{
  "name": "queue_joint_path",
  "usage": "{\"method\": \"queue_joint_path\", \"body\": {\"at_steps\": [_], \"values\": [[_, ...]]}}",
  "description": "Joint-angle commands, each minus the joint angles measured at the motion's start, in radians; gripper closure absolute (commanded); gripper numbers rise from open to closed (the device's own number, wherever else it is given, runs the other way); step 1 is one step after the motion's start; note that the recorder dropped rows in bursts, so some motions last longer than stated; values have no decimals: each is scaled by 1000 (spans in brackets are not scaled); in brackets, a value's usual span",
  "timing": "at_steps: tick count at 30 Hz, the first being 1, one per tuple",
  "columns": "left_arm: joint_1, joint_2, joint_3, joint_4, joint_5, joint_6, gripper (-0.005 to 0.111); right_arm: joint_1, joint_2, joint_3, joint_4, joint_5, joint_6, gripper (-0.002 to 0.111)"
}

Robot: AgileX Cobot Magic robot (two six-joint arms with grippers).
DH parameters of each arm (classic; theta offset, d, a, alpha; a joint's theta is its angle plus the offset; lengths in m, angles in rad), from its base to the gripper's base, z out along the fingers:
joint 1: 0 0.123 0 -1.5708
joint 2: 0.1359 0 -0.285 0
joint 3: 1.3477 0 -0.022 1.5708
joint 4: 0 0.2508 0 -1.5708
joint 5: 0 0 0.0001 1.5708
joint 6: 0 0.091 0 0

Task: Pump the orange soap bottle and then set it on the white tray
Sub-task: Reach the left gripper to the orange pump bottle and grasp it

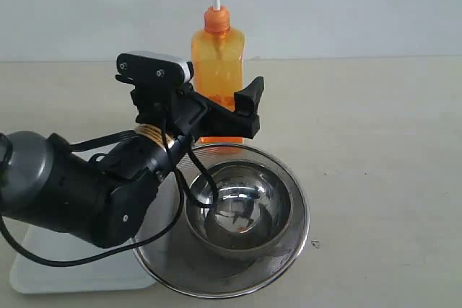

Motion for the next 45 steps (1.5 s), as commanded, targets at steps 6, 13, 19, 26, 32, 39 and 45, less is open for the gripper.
{"method": "queue_joint_path", "body": {"at_steps": [6,13,19,26,32,39,45], "values": [[21,70,-78,-34,7,29,-3,-3,-4,-1,-1,-8,-3,108],[50,94,-137,-50,21,29,-3,-3,-4,-1,-1,-8,-3,108],[50,134,-248,-48,112,29,-3,-3,-4,-1,-1,-8,-3,108],[54,242,-380,-50,126,83,-3,-3,-4,-1,7,-8,-3,108],[66,264,-409,-52,135,83,-3,-3,-4,-1,7,-8,-3,108],[87,264,-409,-52,135,83,35,-3,-4,-1,7,-8,-3,108],[89,264,-409,-36,142,83,102,-3,-4,-1,7,-8,-3,108]]}}
